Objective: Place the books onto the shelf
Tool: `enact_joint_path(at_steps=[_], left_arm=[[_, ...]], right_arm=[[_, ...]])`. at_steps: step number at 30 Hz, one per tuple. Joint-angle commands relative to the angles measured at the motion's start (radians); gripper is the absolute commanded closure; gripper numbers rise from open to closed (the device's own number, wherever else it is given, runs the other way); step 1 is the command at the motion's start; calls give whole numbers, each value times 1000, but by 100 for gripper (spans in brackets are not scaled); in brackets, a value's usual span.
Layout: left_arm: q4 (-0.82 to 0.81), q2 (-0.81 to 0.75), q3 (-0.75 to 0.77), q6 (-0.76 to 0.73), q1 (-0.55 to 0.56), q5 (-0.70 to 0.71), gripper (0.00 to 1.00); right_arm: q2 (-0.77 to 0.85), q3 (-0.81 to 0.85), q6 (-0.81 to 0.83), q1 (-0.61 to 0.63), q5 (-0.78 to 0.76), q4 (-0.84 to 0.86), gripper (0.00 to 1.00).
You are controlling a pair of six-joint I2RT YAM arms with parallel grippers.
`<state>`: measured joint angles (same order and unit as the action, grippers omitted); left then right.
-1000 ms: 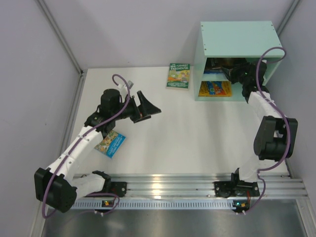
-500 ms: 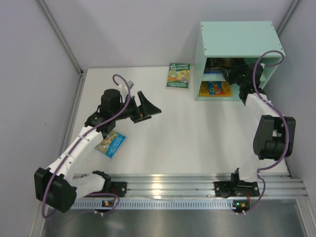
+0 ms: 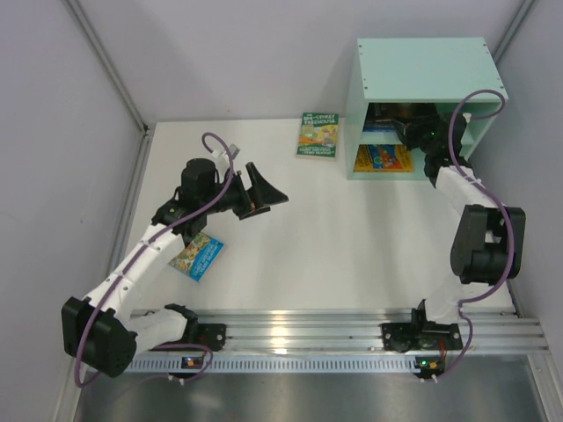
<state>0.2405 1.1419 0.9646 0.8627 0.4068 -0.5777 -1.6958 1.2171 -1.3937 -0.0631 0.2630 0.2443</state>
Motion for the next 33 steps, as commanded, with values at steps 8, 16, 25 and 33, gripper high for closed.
enact_joint_path(at_steps=[8, 16, 25, 33], left_arm=[[-18, -5, 20, -7, 6, 6, 3], [-18, 4, 34, -10, 7, 1, 3], [-12, 5, 37, -13, 12, -1, 3], [-1, 4, 42, -19, 12, 10, 3]], right_arm=[[5, 7, 16, 26, -1, 50, 92], [36, 47, 100, 16, 15, -23, 68], [48, 65, 151, 2, 59, -34, 62], [81, 73, 188, -4, 77, -53, 54]])
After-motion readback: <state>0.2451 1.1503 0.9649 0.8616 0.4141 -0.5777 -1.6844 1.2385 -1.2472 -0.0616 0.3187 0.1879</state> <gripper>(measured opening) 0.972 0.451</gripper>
